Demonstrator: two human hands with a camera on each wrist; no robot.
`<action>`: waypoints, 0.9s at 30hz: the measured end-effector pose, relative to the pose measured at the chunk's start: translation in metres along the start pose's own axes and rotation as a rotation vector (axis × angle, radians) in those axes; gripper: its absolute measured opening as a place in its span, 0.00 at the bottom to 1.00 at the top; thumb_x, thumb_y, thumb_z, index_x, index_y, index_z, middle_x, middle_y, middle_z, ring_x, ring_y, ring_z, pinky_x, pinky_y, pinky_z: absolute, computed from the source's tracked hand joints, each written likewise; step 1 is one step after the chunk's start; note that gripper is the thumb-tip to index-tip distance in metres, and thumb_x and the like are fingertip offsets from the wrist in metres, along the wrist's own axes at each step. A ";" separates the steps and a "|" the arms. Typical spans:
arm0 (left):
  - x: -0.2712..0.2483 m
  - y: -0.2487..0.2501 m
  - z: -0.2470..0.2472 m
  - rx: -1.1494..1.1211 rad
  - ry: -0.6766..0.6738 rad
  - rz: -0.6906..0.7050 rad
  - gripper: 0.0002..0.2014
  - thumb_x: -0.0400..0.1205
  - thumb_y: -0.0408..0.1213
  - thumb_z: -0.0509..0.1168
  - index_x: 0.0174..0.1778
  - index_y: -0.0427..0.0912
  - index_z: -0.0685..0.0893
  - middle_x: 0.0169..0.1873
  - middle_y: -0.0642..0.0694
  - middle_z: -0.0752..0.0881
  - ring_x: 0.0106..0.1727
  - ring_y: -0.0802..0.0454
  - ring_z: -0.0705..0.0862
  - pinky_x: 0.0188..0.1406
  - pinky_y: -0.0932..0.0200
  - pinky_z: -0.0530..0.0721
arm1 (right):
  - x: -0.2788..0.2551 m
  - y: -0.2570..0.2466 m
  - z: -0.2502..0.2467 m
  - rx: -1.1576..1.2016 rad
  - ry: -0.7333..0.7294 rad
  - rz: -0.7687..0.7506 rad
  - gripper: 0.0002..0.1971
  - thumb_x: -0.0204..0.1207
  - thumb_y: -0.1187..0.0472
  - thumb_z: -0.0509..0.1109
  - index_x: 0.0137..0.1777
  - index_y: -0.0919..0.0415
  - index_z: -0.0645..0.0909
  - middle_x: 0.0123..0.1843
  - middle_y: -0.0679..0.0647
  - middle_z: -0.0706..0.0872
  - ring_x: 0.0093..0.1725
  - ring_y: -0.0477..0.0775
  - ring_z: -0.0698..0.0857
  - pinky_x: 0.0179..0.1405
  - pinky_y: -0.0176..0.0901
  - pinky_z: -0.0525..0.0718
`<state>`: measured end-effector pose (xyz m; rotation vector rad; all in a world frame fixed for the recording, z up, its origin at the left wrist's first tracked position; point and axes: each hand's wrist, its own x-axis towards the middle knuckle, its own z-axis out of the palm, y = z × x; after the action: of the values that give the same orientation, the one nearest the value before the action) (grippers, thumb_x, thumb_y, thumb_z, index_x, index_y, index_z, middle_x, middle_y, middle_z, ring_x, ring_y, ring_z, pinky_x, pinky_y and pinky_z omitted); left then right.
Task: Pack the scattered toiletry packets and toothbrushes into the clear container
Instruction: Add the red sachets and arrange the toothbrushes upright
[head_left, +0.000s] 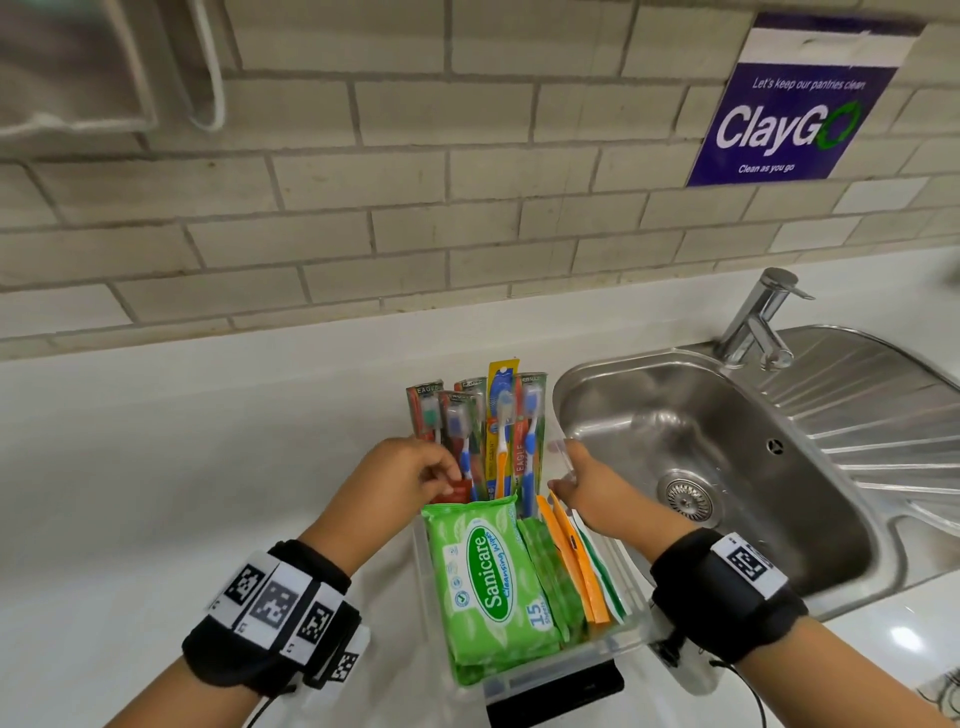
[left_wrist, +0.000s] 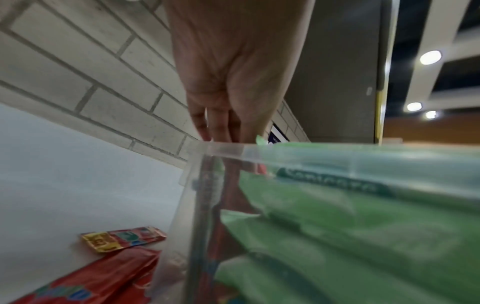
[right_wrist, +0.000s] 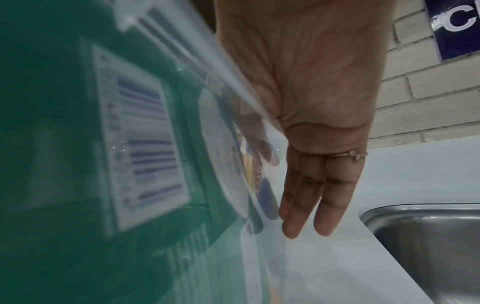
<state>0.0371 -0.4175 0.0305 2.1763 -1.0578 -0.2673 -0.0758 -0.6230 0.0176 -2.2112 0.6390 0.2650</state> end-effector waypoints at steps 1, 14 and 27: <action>0.001 -0.003 0.002 0.054 -0.052 -0.001 0.07 0.72 0.30 0.73 0.40 0.47 0.90 0.37 0.53 0.90 0.37 0.65 0.84 0.40 0.75 0.80 | 0.000 0.000 0.000 0.001 -0.002 -0.003 0.22 0.82 0.61 0.58 0.75 0.56 0.59 0.33 0.48 0.79 0.26 0.42 0.76 0.23 0.30 0.72; 0.011 -0.074 -0.006 0.039 0.053 -0.501 0.18 0.76 0.39 0.70 0.62 0.43 0.79 0.61 0.41 0.83 0.55 0.45 0.83 0.50 0.58 0.76 | 0.007 0.009 0.003 0.041 0.027 -0.034 0.20 0.82 0.63 0.59 0.73 0.57 0.61 0.45 0.64 0.86 0.38 0.57 0.83 0.46 0.50 0.84; 0.002 -0.082 0.022 -0.042 0.112 -0.503 0.10 0.69 0.26 0.72 0.44 0.39 0.83 0.36 0.39 0.86 0.41 0.41 0.85 0.37 0.57 0.84 | 0.006 0.011 0.004 0.072 0.035 -0.036 0.20 0.82 0.61 0.59 0.73 0.54 0.62 0.40 0.58 0.83 0.34 0.53 0.82 0.36 0.43 0.80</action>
<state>0.0783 -0.3953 -0.0400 2.3598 -0.4254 -0.3833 -0.0764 -0.6280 0.0058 -2.1600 0.6176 0.1824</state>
